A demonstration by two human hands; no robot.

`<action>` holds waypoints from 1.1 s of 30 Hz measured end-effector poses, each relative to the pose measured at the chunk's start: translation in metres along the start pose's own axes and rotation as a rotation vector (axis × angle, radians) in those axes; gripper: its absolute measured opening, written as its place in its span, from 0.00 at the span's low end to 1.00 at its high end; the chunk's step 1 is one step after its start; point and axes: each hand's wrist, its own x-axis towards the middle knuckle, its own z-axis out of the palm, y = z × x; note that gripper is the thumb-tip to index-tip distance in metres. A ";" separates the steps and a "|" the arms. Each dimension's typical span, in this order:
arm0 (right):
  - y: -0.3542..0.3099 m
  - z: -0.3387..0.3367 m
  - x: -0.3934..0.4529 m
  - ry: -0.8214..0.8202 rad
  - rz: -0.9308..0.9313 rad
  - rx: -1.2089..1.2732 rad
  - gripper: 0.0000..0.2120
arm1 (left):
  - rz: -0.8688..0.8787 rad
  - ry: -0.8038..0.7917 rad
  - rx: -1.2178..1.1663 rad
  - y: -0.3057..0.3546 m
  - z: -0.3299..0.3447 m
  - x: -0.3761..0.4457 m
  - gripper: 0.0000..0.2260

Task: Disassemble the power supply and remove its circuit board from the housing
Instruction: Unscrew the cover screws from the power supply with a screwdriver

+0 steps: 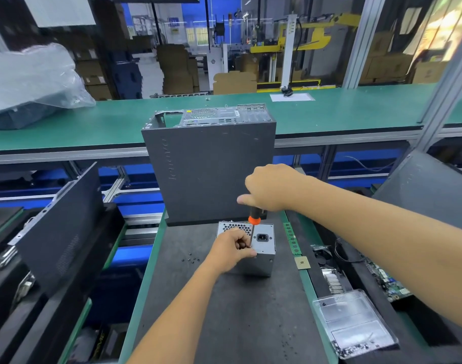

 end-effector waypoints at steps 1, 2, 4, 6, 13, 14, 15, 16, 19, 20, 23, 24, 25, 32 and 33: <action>0.000 0.000 0.000 -0.007 -0.043 0.094 0.14 | -0.003 -0.008 -0.007 0.001 -0.001 0.000 0.10; 0.002 -0.002 0.000 -0.069 -0.094 0.227 0.05 | -0.004 -0.018 -0.011 0.001 -0.002 0.000 0.10; 0.005 -0.008 -0.003 -0.190 -0.178 0.396 0.12 | 0.008 -0.036 -0.009 0.002 -0.004 0.001 0.12; 0.005 -0.010 -0.004 -0.194 -0.167 0.417 0.11 | 0.011 -0.044 0.002 0.003 -0.006 0.000 0.11; 0.002 -0.004 -0.003 -0.067 -0.123 0.230 0.08 | 0.019 -0.042 0.012 0.004 -0.010 -0.001 0.04; 0.004 -0.007 -0.005 -0.112 -0.162 0.306 0.04 | 0.020 -0.036 0.010 0.004 -0.010 -0.001 0.04; 0.006 -0.009 -0.007 -0.158 -0.180 0.368 0.10 | 0.019 -0.032 0.009 0.003 -0.010 -0.002 0.05; 0.009 -0.009 -0.009 -0.185 -0.178 0.421 0.12 | 0.020 -0.030 0.010 0.003 -0.009 -0.002 0.06; 0.007 -0.005 -0.010 -0.133 -0.040 0.391 0.12 | 0.026 -0.031 0.021 0.002 -0.007 -0.001 0.08; 0.008 -0.003 -0.009 -0.096 0.008 0.313 0.17 | 0.022 -0.029 0.022 0.003 -0.006 -0.001 0.08; 0.006 0.000 -0.005 -0.053 -0.016 0.262 0.15 | 0.009 -0.021 0.028 0.002 -0.005 -0.002 0.06; 0.007 -0.003 -0.005 -0.083 -0.050 0.341 0.08 | 0.011 -0.014 0.030 0.001 -0.005 -0.002 0.06; 0.008 -0.007 -0.006 -0.129 -0.075 0.418 0.05 | 0.016 -0.005 0.030 0.000 -0.005 -0.002 0.06; 0.004 -0.003 -0.007 -0.109 0.112 0.462 0.21 | 0.014 0.012 0.032 0.000 -0.003 0.000 0.07; 0.005 0.001 -0.007 -0.082 0.109 0.451 0.21 | 0.011 0.011 0.032 -0.001 -0.003 0.000 0.07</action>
